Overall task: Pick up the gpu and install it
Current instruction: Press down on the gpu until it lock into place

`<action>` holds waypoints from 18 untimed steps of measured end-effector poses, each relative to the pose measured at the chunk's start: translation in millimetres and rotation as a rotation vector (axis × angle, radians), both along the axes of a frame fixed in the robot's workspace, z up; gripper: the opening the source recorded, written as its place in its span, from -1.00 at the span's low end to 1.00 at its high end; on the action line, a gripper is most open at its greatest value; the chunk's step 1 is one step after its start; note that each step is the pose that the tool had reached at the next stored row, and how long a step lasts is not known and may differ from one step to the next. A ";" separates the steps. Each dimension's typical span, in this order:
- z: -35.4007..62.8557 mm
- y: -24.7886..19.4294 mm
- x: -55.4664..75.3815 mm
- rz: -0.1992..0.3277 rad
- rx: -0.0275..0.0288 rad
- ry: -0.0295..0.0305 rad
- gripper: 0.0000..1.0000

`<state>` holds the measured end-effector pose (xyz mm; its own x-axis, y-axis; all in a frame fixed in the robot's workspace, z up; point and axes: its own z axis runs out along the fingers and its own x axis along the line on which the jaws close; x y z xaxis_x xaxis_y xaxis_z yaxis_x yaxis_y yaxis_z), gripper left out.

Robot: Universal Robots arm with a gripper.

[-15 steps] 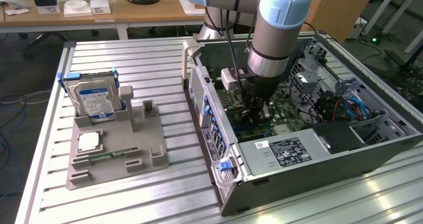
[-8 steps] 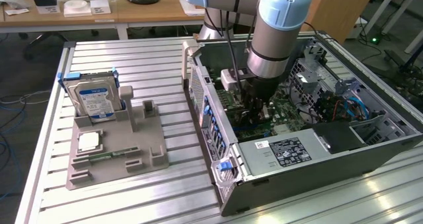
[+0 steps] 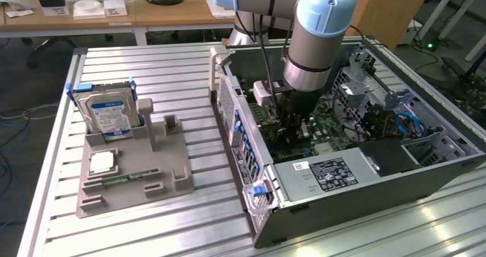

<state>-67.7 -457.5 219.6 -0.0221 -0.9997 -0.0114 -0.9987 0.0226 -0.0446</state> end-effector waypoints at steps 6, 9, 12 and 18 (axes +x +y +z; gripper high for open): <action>0.0 0.0 -1.0 0.000 0.0001 -0.0050 -0.44; 0.0 0.0 -2.2 0.000 0.0001 -0.0132 -0.44; -0.2 0.0 -2.4 0.000 0.0000 -0.0161 -0.44; -3.7 -0.1 -2.7 0.001 -0.0006 -0.0161 -0.44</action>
